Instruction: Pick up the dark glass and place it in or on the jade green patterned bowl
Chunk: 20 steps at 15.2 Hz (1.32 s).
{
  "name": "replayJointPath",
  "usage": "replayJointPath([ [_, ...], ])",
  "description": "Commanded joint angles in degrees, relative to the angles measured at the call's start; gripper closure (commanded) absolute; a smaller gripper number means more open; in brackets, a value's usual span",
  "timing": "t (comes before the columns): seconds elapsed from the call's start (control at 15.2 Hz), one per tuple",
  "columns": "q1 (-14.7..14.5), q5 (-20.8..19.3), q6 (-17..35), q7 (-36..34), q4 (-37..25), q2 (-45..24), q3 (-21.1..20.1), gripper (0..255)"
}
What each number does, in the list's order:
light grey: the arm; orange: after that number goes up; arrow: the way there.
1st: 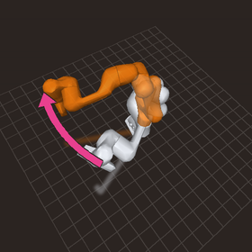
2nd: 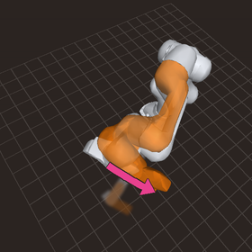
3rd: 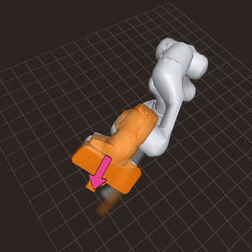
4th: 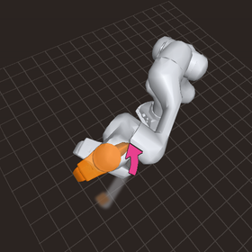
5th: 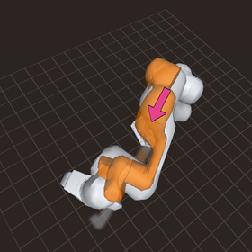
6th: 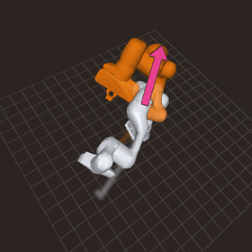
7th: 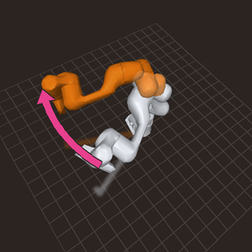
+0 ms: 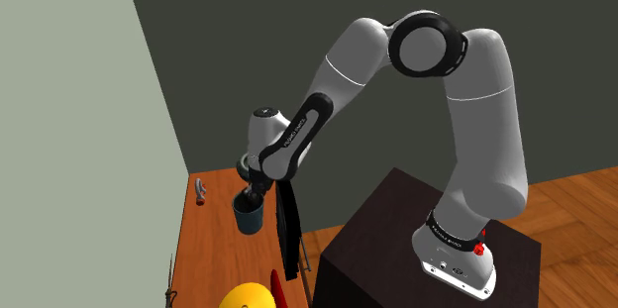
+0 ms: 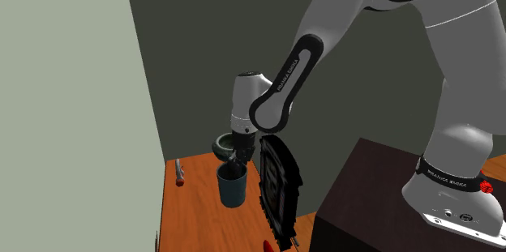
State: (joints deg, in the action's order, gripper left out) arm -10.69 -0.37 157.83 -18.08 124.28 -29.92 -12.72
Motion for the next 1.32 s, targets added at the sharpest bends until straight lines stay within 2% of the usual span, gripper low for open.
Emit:
replayJointPath([
  [0.0, 0.36, 0.34, -1.09, 0.15, 0.55, 1.64, -0.38, 255],
  [1.25, 2.44, 3.62, -13.06, 1.33, 1.0, 14.24, -2.88, 255],
])
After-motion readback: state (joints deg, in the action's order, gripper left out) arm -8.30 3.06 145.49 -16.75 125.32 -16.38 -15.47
